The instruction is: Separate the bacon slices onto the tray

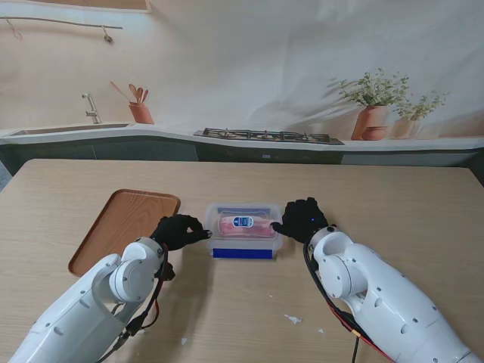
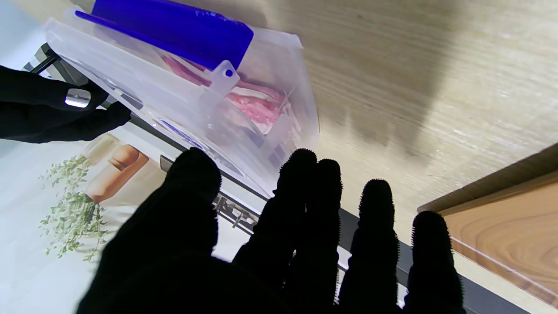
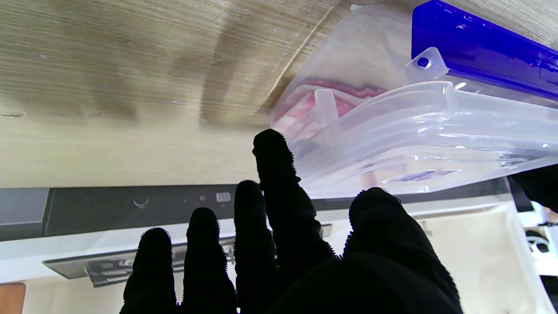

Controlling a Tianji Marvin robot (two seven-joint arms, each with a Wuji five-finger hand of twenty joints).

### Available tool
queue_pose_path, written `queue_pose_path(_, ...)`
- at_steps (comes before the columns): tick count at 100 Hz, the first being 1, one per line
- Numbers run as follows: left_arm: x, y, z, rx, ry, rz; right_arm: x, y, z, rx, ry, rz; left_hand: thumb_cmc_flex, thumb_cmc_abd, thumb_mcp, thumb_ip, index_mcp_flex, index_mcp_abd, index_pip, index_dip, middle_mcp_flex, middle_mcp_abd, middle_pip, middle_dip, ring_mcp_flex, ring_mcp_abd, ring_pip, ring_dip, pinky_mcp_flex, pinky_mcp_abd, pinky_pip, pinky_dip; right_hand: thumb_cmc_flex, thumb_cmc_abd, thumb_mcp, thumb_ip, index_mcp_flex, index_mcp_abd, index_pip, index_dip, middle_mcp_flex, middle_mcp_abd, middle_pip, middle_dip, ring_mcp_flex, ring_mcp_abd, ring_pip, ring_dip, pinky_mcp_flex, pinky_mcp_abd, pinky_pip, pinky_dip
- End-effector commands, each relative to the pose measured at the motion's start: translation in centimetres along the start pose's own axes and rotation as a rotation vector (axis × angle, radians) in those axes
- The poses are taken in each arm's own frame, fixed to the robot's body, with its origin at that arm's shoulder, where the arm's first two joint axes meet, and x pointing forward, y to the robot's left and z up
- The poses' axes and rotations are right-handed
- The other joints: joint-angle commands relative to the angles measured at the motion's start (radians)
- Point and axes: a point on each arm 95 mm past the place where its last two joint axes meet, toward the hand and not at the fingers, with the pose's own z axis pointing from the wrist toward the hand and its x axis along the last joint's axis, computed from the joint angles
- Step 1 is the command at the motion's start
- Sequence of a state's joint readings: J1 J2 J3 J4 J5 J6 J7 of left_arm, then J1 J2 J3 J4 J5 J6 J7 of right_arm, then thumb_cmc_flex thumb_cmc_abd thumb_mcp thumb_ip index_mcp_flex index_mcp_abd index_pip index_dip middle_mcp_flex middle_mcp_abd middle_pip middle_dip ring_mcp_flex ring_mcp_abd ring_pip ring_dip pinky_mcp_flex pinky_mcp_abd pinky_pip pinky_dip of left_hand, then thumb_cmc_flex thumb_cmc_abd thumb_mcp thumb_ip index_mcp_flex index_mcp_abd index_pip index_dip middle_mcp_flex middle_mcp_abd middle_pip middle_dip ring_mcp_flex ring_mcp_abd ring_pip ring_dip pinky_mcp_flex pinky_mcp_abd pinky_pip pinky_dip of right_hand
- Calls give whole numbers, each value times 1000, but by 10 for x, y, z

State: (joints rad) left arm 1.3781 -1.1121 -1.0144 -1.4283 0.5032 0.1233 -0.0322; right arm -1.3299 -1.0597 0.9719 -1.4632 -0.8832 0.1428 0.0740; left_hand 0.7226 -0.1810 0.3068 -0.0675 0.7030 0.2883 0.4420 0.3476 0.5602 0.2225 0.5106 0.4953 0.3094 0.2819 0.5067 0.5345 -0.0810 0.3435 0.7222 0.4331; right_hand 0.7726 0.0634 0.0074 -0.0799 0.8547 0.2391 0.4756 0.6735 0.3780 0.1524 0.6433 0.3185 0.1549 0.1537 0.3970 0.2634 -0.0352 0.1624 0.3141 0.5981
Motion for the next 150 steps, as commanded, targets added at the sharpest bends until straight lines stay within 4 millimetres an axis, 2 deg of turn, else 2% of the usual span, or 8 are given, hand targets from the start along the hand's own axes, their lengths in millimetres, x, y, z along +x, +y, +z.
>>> queue_pose_path(1, 9, 5, 1, -16, 13, -23, 6, -3, 2, 2, 13, 17, 14, 37, 3, 33, 12, -53, -27, -22, -20, -13, -20, -18, -10, 2, -10, 6, -14, 10, -31, -14, 20, 69, -25, 37, 20, -7, -14, -5, 7, 14, -14, 6, 23, 17, -4, 4, -21, -4, -15, 18)
queue_pose_path(16, 11, 5, 0, -20, 19, -35, 8, 0, 4, 0, 37, 63, 30, 45, -2, 30, 10, -55, -33, -25, -39, -17, -47, -55, -15, -1, -19, 0, -13, 8, -49, -17, 20, 63, -26, 38, 12, -31, -13, -7, 3, 10, -19, 4, 25, 15, -4, 4, -20, -3, -16, 17)
queue_pose_path(43, 15, 9, -1, -37, 22, -60, 13, 0, 5, -18, 16, 182, 44, 51, -22, 30, -15, -63, -42, -27, -83, -25, -65, -97, -27, -9, -43, -18, -12, 6, -104, -31, 29, 48, -24, 39, -6, -34, -22, -14, -6, 11, -19, 5, 24, 15, -6, 4, -23, -4, -16, 18)
queue_pose_path(109, 22, 1, -4, 0, 50, -98, 14, 4, 4, -52, -27, 325, 42, 46, -38, 37, -82, -101, -33, -26, -151, -43, -78, -124, -60, -24, -73, -30, -12, 3, -153, -28, 35, 33, -22, 40, -24, -4, -33, -25, -13, 17, -20, 4, 23, 20, -8, 4, -25, -5, -14, 23)
queue_pose_path(129, 22, 5, -2, -18, 42, -105, 17, 3, 3, -56, -55, 371, 40, 44, -36, 38, -79, -103, -31, -29, -156, -45, -80, -130, -68, -27, -80, -33, -11, 0, -168, -24, 46, 14, -18, 43, -70, 6, -52, -29, -21, 46, -23, 3, 33, 39, 3, 8, -15, 5, -11, 24)
queue_pose_path(150, 23, 7, -2, -23, 49, -99, 22, 2, 2, -52, -122, 549, 39, 37, -31, 39, -68, -113, -26, -28, -160, -48, -81, -133, -83, -32, -86, -35, -10, 1, -174, -17, 67, -14, -9, 49, -114, -5, -61, -20, 16, 95, -39, -7, 68, 80, 40, 26, -10, 14, -12, 21)
